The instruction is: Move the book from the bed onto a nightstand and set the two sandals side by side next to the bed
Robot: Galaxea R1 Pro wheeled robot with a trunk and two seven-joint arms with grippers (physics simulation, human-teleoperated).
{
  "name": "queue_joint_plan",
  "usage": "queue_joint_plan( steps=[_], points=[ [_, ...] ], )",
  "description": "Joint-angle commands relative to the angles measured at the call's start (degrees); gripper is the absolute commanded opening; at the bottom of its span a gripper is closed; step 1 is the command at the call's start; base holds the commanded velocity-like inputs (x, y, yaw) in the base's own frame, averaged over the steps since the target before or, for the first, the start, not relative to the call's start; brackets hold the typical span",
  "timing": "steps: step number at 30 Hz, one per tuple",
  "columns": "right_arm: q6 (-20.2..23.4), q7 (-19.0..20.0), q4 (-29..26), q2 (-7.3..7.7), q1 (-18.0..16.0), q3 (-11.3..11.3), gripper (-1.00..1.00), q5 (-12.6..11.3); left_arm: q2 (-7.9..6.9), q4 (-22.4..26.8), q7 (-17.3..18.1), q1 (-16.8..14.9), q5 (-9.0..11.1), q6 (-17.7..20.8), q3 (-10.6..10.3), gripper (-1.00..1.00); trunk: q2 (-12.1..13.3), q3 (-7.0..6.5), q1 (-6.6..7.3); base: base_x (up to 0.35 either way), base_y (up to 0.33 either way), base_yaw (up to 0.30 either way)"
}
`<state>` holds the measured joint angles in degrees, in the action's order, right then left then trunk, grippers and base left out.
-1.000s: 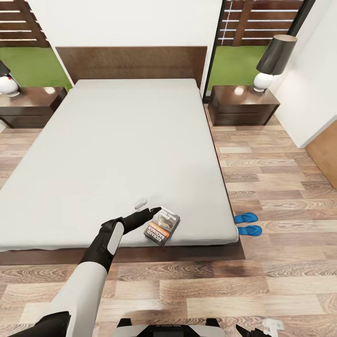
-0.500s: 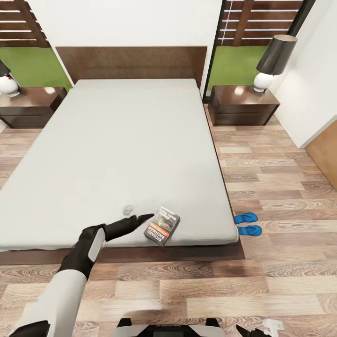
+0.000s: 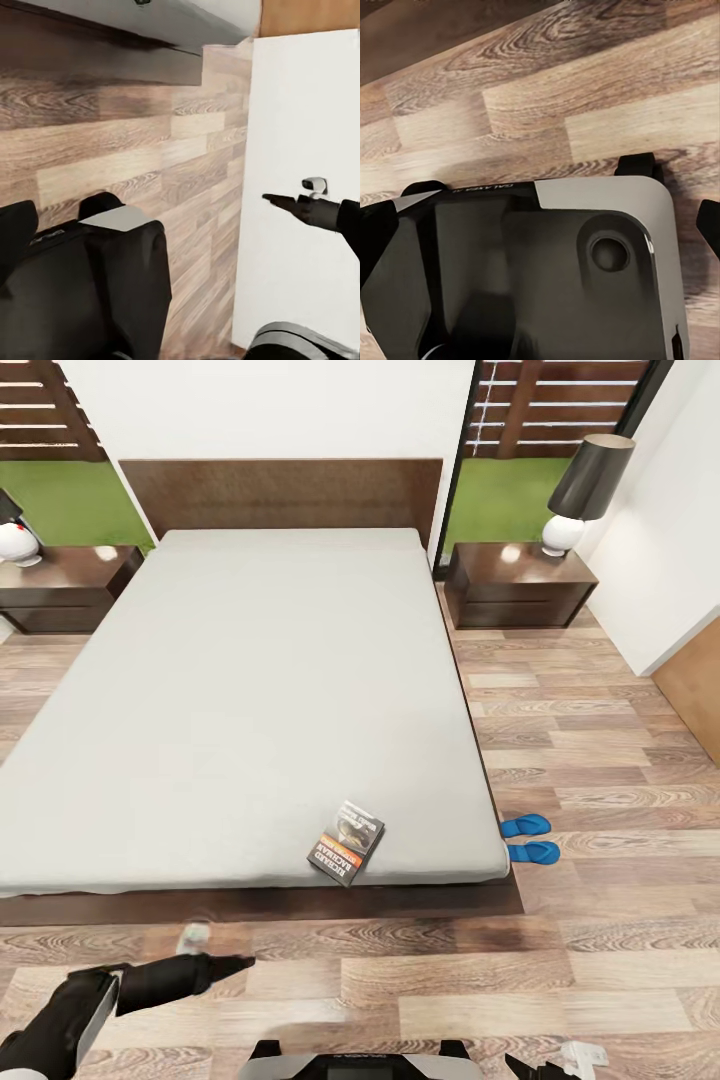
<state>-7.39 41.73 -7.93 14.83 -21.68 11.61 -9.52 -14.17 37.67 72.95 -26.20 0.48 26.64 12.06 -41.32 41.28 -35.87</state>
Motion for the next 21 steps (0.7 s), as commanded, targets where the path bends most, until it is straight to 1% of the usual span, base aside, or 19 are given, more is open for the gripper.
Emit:
queue_joint_plan(
  steps=[1, 2, 3, 5, 7, 9, 10, 11, 12, 13, 14, 15, 18, 20, 21],
  points=[
    [-0.1, 0.3, 0.1, 0.08, 0.0, 0.1, 1.0, -0.2, -0.21, -2.0, 0.2, 0.2, -0.1, -1.7, 0.3, 1.0, 0.0, 0.04, -0.01, 0.0, 0.0, 0.0],
    [-0.1, 0.3, 0.1, 0.1, 0.0, 0.2, 1.0, -0.2, -0.51, -6.0, 0.2, 0.6, -0.4, -6.3, 0.8, 1.0, 0.0, 0.04, -0.01, 0.0, 0.0, 0.0],
    [-0.1, 0.3, 0.0, 0.15, 0.0, 0.2, 1.0, -0.2, -0.66, -10.2, 0.0, 0.8, -0.5, -11.8, 1.7, 1.0, 0.0, 0.04, -0.01, 0.0, 0.0, 0.0],
    [-0.1, 0.2, -0.2, 0.18, 0.0, 0.3, 1.0, -0.2, -0.64, -16.2, -1.4, 1.1, -0.8, -21.8, 4.0, 1.0, 0.0, 0.04, -0.01, 0.0, 0.0, 0.0],
    [-0.1, 0.1, -0.2, 0.18, 0.0, 0.4, 1.0, -0.2, -0.51, -17.8, -2.7, 1.1, -0.9, -25.4, 4.9, 1.0, 0.0, 0.04, -0.01, 0.0, 0.0, 0.0],
    [-0.1, -0.4, -0.3, 0.19, 0.0, 0.5, 1.0, -0.2, -0.42, -19.0, -4.4, 1.2, -0.9, -27.7, 5.6, 1.0, 0.0, 0.04, -0.01, 0.0, 0.0, 0.0],
    [-0.1, -1.2, -0.3, 0.22, 0.0, 0.5, 1.0, -0.2, -0.36, -19.8, -6.5, 1.2, -0.9, -29.2, 6.0, 1.0, 0.0, 0.04, -0.01, 0.0, 0.0, 0.0],
    [-0.1, -1.8, -0.4, 0.23, 0.0, 0.5, 1.0, -0.2, -0.33, -20.3, -7.6, 1.2, -0.9, -29.8, 6.2, 1.0, 0.0, 0.04, -0.01, 0.0, 0.0, 0.0],
    [-0.1, -3.2, -0.4, 0.25, 0.0, 0.6, 1.0, -0.3, -0.32, -21.0, -9.6, 1.2, -0.9, -30.6, 6.4, 1.0, 0.0, 0.04, -0.01, 0.0, 0.0, 0.0],
    [-0.1, -4.0, -0.4, 0.26, 0.0, 0.6, 1.0, -0.3, -0.36, -21.3, -10.5, 1.2, -0.8, -30.9, 6.5, 1.0, 0.0, 0.04, -0.01, 0.0, 0.0, 0.0],
    [-0.1, -5.5, -0.4, 0.27, 0.0, 0.6, 1.0, -0.3, -0.41, -21.8, -11.7, 1.2, -0.8, -31.2, 6.6, 1.0, 0.0, 0.04, -0.01, 0.0, 0.0, 0.0],
    [-0.2, -8.5, -0.4, 0.24, 0.0, 0.6, 1.0, -0.3, -0.45, -22.2, -13.2, 1.2, -0.7, -31.6, 6.8, 1.0, 0.0, 0.04, -0.01, 0.0, 0.0, 0.0],
    [-1.2, -11.2, -0.4, 0.18, 0.0, 0.5, 1.0, -0.3, -0.35, -22.4, -13.9, 1.2, -0.7, -31.8, 6.8, 1.0, 0.0, 0.04, -0.01, 0.0, 0.0, 0.0],
    [-2.0, -14.0, -0.5, 0.09, 0.0, 0.5, 1.0, -0.3, -0.29, -22.5, -14.1, 1.2, -0.7, -31.9, 6.8, 1.0, 0.0, 0.04, -0.01, 0.0, 0.0, 0.0],
    [-2.1, -14.4, -0.6, 0.09, 0.0, 0.5, 1.0, -0.4, -0.3, -22.5, -14.2, 1.2, -0.7, -31.9, 6.9, 1.0, 0.0, 0.04, -0.01, 0.0, 0.0, 0.0]
  ],
)
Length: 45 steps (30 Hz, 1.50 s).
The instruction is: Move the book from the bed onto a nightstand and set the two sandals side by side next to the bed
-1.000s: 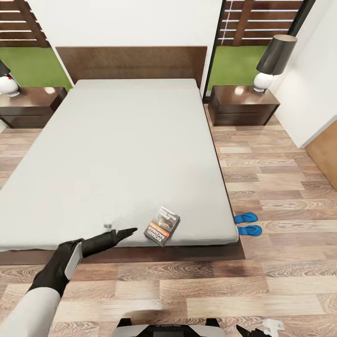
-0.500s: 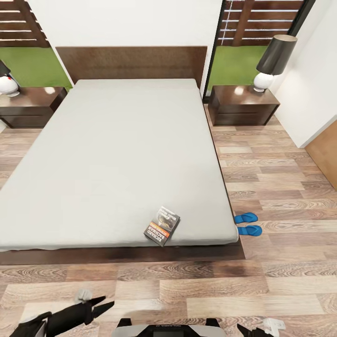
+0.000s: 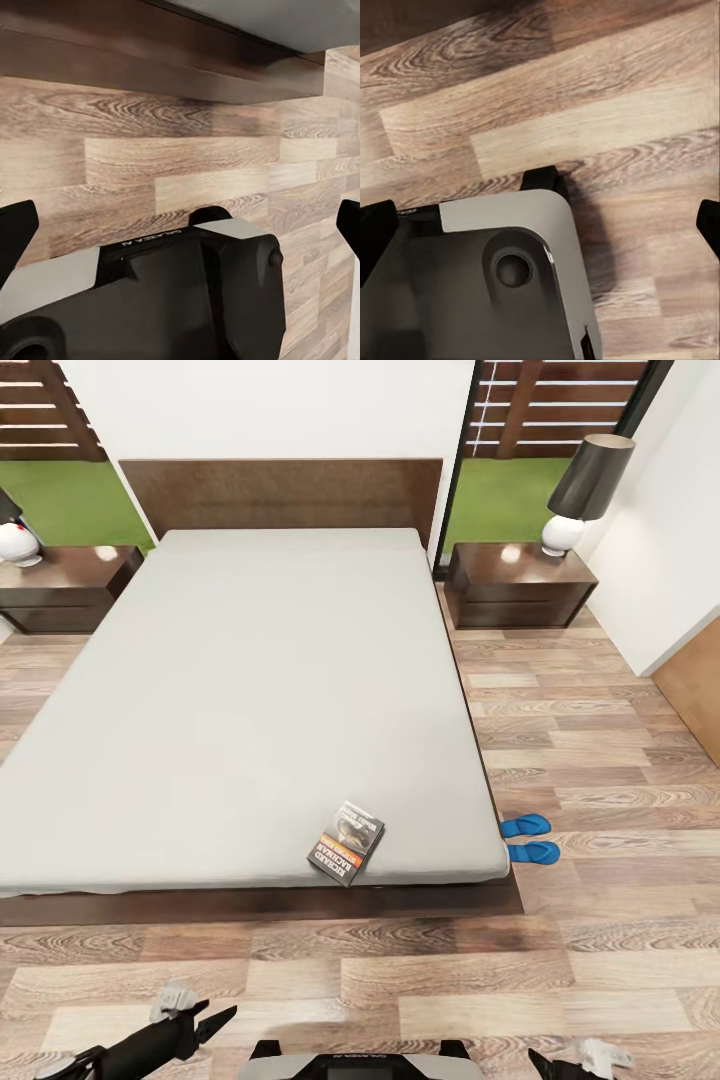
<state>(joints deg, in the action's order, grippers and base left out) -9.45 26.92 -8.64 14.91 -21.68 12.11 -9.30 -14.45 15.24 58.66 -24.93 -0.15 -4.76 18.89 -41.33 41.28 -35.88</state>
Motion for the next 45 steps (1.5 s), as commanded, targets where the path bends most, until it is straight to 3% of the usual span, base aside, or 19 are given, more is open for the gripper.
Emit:
queue_joint_plan(
  steps=[1, 7, 10, 13, 16, 18, 20, 22, 24, 28, 32, 34, 35, 37, 38, 40, 42, 45],
  points=[
    [-0.2, -0.2, -0.2, 0.04, 0.0, 0.0, 1.0, -0.6, -0.03, -0.1, 0.1, 0.0, 0.0, -0.5, 0.1, 1.0, 0.0, 0.04, -0.01, 0.0, 0.0, 0.0],
    [2.4, 1.1, -7.7, 0.13, 0.0, -0.1, 1.0, -0.9, 0.01, -0.1, 0.0, 0.0, 0.1, -0.5, 0.7, 1.0, 0.0, 0.04, -0.01, 0.0, 0.0, 0.0],
    [9.4, 5.9, -15.5, -0.03, 0.0, -0.2, 1.0, -1.0, 0.02, -0.1, 0.3, 0.0, 0.1, -0.4, 3.5, 1.0, 0.0, 0.04, -0.01, 0.0, 0.0, 0.0],
    [14.2, 7.7, -20.5, -0.75, 0.0, -0.4, 1.0, -1.0, 0.03, -0.1, 0.4, 0.0, 0.0, -0.3, 5.9, 1.0, 0.0, 0.04, -0.01, 0.0, 0.0, 0.0],
    [17.1, 8.4, -24.9, -3.33, 0.0, -0.5, 1.0, -1.1, 0.04, -0.1, 0.4, 0.0, -0.1, -0.3, 7.7, 1.0, 0.0, 0.04, -0.01, 0.0, 0.0, 0.0],
    [18.1, 8.6, -27.8, -5.82, 0.0, -0.5, 1.0, -1.1, 0.04, 0.0, 0.3, 0.0, -0.1, -0.3, 8.4, 1.0, 0.0, 0.04, -0.01, 0.0, 0.0, 0.0],
    [18.7, 8.8, -30.8, -8.87, 0.0, -0.6, 1.0, -1.1, 0.01, -0.1, 0.3, 0.0, 0.0, -0.2, 8.9, 1.0, 0.0, 0.04, -0.01, 0.0, 0.0, 0.0],
    [19.0, 8.9, -33.2, -13.88, 0.0, -0.7, 1.0, -1.1, -0.01, -0.1, 0.5, 0.0, 0.0, 0.0, 9.2, 1.0, 0.0, 0.04, -0.01, 0.0, 0.0, 0.0],
    [19.1, 8.9, -34.0, -15.23, 0.0, -0.8, 1.0, -1.1, -0.03, -0.1, 0.5, 0.0, 0.0, 0.3, 9.3, 1.0, 0.0, 0.04, -0.01, 0.0, 0.0, 0.0],
    [19.4, 9.0, -37.1, -16.29, 0.0, -1.2, 1.0, -1.4, 0.01, -0.1, 0.1, 0.0, 0.1, 1.3, 9.3, 1.0, 0.0, 0.04, -0.01, 0.0, 0.0, 0.0],
    [20.8, 9.0, -41.3, -17.18, 0.0, -5.2, 1.0, -7.2, 0.03, -0.1, -0.1, 0.0, 0.1, 1.8, 10.2, 1.0, 0.0, 0.04, -0.01, 0.0, 0.0, 0.0],
    [21.4, 9.0, -43.3, -17.31, 0.0, -9.6, 1.0, -12.0, 0.04, -0.1, -0.1, 0.0, 0.0, 1.9, 11.1, 1.0, 0.0, 0.04, -0.01, 0.0, 0.0, 0.0],
    [21.5, 9.0, -44.9, -17.35, 0.0, -13.1, 1.0, -15.5, 0.04, -0.1, -0.1, 0.0, 0.0, 1.9, 11.7, 1.0, 0.0, 0.04, -0.01, 0.0, 0.0, 0.0],
    [21.6, 8.9, -46.7, -17.36, 0.1, -16.5, 1.0, -19.0, 0.04, -0.1, -0.1, 0.0, 0.0, 1.9, 12.1, 1.0, 0.0, 0.04, -0.01, 0.0, 0.0, 0.0],
    [21.7, 8.8, -49.3, -17.37, 0.1, -21.1, 1.0, -23.9, 0.04, -0.1, -0.1, 0.0, 0.0, 1.9, 12.6, 1.0, 0.0, 0.04, -0.01, 0.0, 0.0, 0.0],
    [21.7, 8.8, -51.4, -17.39, 0.1, -24.7, 1.0, -28.1, 0.04, -0.1, -0.1, 0.0, 0.0, 2.0, 12.8, 1.0, 0.0, 0.04, -0.01, 0.0, 0.0, 0.0],
    [21.5, 8.8, -52.7, -17.39, 0.1, -27.3, 1.0, -30.9, 0.04, -0.1, -0.1, 0.0, 0.0, 2.0, 12.9, 1.0, 0.0, 0.04, -0.01, 0.0, 0.0, 0.0],
    [21.2, 8.8, -53.5, -17.38, 0.1, -29.3, 1.0, -32.7, 0.04, -0.1, -0.1, 0.0, 0.0, 2.0, 13.0, 1.0, 0.0, 0.04, -0.01, 0.0, 0.0, 0.0]
  ],
)
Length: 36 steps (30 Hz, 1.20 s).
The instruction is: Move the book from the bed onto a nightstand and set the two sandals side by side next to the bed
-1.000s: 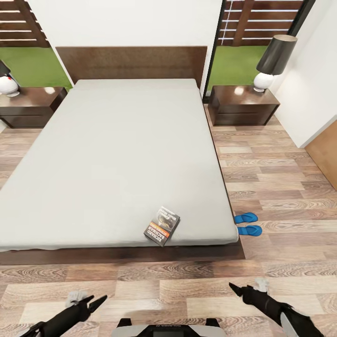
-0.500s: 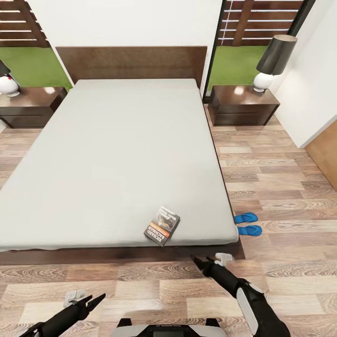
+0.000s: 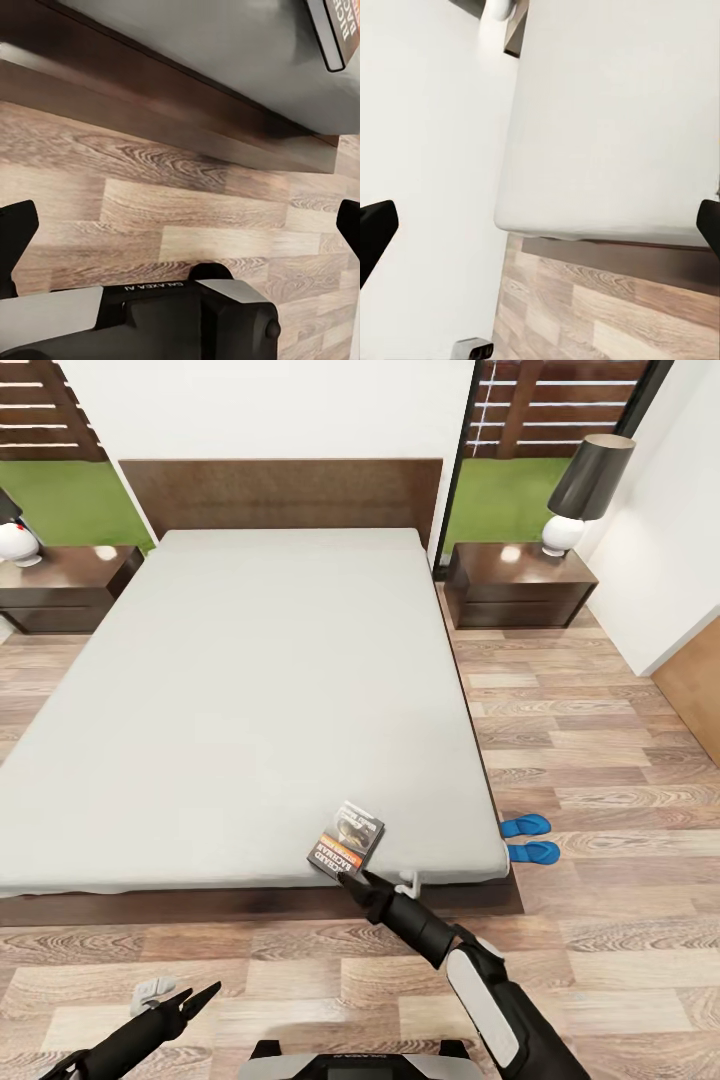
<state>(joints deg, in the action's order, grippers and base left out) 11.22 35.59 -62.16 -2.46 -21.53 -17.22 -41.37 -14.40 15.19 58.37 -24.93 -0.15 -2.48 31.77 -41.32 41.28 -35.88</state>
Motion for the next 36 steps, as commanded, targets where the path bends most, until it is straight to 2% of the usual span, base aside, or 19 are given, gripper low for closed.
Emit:
queue_joint_plan(
  steps=[1, 9, 16, 21, 22, 23, 25, 26, 28, 30, 32, 36],
  points=[
    [0.5, 0.1, -0.1, 0.01, 0.0, -0.3, 1.0, -0.9, -0.01, -0.1, 0.2, 0.0, 0.0, -0.3, 0.1, 1.0, 0.0, 0.04, -0.01, 0.0, 0.0, 0.0],
    [0.2, -0.3, -0.3, 0.37, 0.0, -1.0, 1.0, -1.7, 0.2, -0.1, 0.1, 0.0, 0.0, -0.3, 0.1, 1.0, 0.0, 0.04, -0.01, 0.0, 0.0, 0.0],
    [-4.3, -3.0, 0.1, 0.0, 0.0, -1.3, 1.0, -1.7, 0.33, -0.1, 0.1, 0.0, 0.0, -0.3, 0.1, 1.0, 0.0, 0.04, -0.01, 0.0, 0.0, 0.0],
    [-6.1, -4.1, 0.2, -0.07, 0.0, -1.4, 1.0, -2.8, 0.37, -0.1, 0.1, 0.0, 0.0, -0.3, 0.0, 1.0, 0.0, 0.04, -0.01, 0.0, 0.0, 0.0],
    [-6.2, -4.2, 0.2, -0.07, 0.0, -1.4, 1.0, -4.5, 0.5, -0.1, 0.1, 0.0, 0.0, -0.4, 0.0, 1.0, 0.0, 0.04, -0.01, 0.0, 0.0, 0.0],
    [-6.1, -4.2, 0.2, -0.06, 0.0, -1.4, 1.0, -8.8, 0.7, -0.1, 0.1, 0.0, 0.0, -0.4, 0.0, 1.0, 0.0, 0.04, -0.01, 0.0, 0.0, 0.0],
    [-5.8, -4.3, 0.2, -0.02, 0.0, -1.4, 1.0, -19.5, 0.9, -0.1, 0.1, 0.0, 0.0, -0.4, 0.0, 1.0, 0.0, 0.04, -0.01, 0.0, 0.0, 0.0],
    [-5.7, -4.4, 0.3, -0.01, 0.0, -1.5, 1.0, -23.6, 1.01, -0.1, 0.1, 0.0, -0.1, -0.4, 0.0, 1.0, 0.0, 0.04, -0.01, 0.0, 0.0, 0.0],
    [-5.7, -4.5, 0.9, 0.0, 0.0, -1.5, 1.0, -27.7, 1.16, -0.1, 0.1, 0.0, -0.1, -0.5, 0.0, 1.0, 0.0, 0.04, -0.01, 0.0, 0.0, 0.0],
    [-5.6, -4.5, 3.0, -0.03, 0.0, -1.5, 1.0, -29.8, 1.48, -0.1, 0.1, 0.0, -0.1, -0.5, 0.0, 1.0, 0.0, 0.04, -0.01, 0.0, 0.0, 0.0],
    [-5.6, -4.5, 5.3, -0.09, 0.0, -1.7, 1.0, -30.9, 1.74, -0.1, 0.1, 0.0, -0.2, -0.5, 0.0, 1.0, 0.0, 0.04, -0.01, 0.0, 0.0, 0.0],
    [-5.4, -4.5, 7.6, -0.15, -0.1, -2.8, 1.0, -31.8, 1.94, -0.1, 0.1, 0.0, -0.2, -0.6, 0.0, 1.0, 0.0, 0.04, -0.01, 0.0, 0.0, 0.0]
  ],
)
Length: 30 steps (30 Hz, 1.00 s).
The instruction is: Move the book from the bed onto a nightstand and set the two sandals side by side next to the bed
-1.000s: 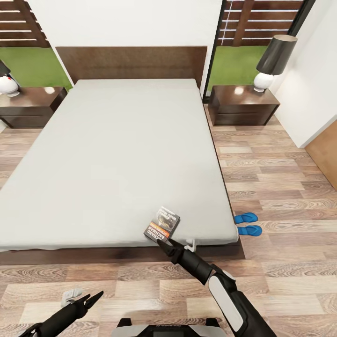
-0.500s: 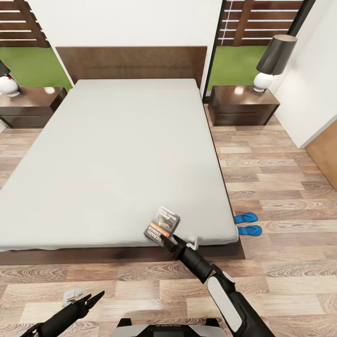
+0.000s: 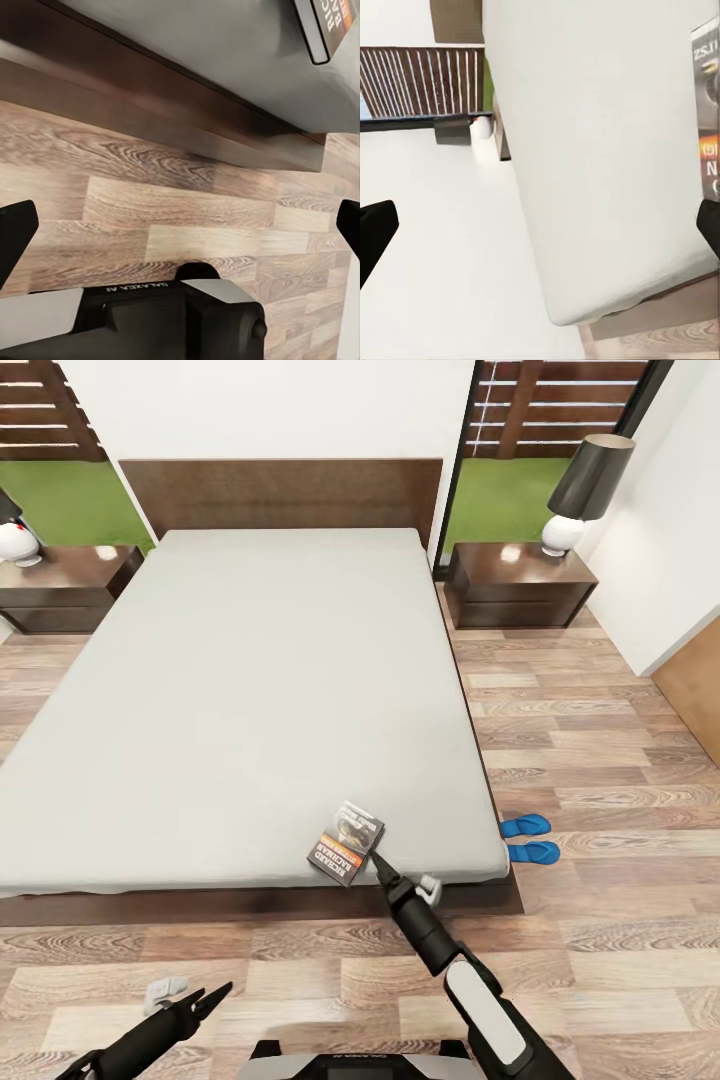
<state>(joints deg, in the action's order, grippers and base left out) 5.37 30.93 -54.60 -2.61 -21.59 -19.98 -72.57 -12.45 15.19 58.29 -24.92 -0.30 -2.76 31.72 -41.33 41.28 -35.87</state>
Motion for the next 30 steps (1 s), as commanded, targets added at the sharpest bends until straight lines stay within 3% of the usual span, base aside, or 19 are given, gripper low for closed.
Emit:
queue_joint_plan(
  steps=[1, 7, 10, 14, 30],
  points=[
    [0.8, 0.2, 0.3, -0.01, 0.0, -0.5, 1.0, -0.8, 0.03, -0.1, 0.2, 0.0, 0.0, -0.3, 0.1, 1.0, 0.0, 0.04, -0.01, 0.0, 0.0, 0.0],
    [5.5, 0.2, 0.8, -0.03, -0.1, -2.8, 1.0, -0.9, 0.35, -0.1, 0.2, 0.0, -0.1, -0.3, 0.1, 1.0, 0.0, 0.04, -0.01, 0.0, 0.0, 0.0],
    [7.8, 0.1, 0.8, -0.09, -0.1, -5.2, 1.0, -0.9, 0.39, -0.1, 0.2, 0.0, -0.1, -0.4, 0.1, 1.0, 0.0, 0.04, -0.01, 0.0, 0.0, 0.0],
    [9.0, 0.2, 0.8, -1.43, -0.1, -6.8, 1.0, -0.8, 0.7, -0.1, 0.1, 0.0, -0.1, -0.4, 0.1, 1.0, 0.0, 0.04, -0.01, 0.0, 0.0, 0.0],
    [9.1, 0.3, 0.9, -1.56, -0.1, -7.0, 1.0, -0.7, 0.85, -0.1, 0.1, 0.0, -0.1, -0.3, 0.1, 1.0, 0.0, 0.04, -0.01, 0.0, 0.0, 0.0]
  ],
)
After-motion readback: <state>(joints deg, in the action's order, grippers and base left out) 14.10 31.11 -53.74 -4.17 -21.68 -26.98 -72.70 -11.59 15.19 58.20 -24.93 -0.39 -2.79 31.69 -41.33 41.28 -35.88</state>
